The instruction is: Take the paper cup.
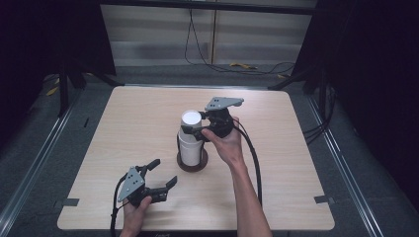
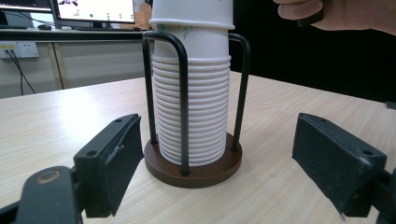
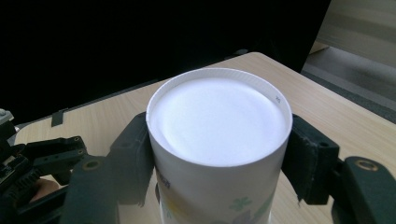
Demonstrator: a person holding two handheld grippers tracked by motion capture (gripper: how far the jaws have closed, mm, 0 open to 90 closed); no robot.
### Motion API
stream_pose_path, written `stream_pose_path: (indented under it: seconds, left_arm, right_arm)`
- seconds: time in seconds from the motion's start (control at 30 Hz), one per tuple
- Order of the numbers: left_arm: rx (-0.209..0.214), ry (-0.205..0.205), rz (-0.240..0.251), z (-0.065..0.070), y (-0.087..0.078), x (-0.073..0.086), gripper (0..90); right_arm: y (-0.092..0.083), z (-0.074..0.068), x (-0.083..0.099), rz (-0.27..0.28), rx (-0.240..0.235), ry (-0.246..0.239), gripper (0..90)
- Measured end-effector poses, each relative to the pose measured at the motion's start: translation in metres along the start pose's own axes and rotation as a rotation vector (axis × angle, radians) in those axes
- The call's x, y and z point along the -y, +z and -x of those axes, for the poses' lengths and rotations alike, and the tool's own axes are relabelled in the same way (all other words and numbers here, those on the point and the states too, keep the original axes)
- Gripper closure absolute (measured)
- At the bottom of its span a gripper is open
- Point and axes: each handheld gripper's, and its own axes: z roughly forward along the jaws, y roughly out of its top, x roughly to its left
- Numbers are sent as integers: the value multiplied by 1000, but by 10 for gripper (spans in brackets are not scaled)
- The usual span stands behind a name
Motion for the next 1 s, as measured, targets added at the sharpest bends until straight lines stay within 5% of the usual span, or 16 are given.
stream_pose_path:
  seconds: [1.0]
  left_arm:
    - [-1, -6, -1, -1, 0, 0, 158]
  right_arm:
    - [-17, 1, -9, 151, -28, 25, 341]
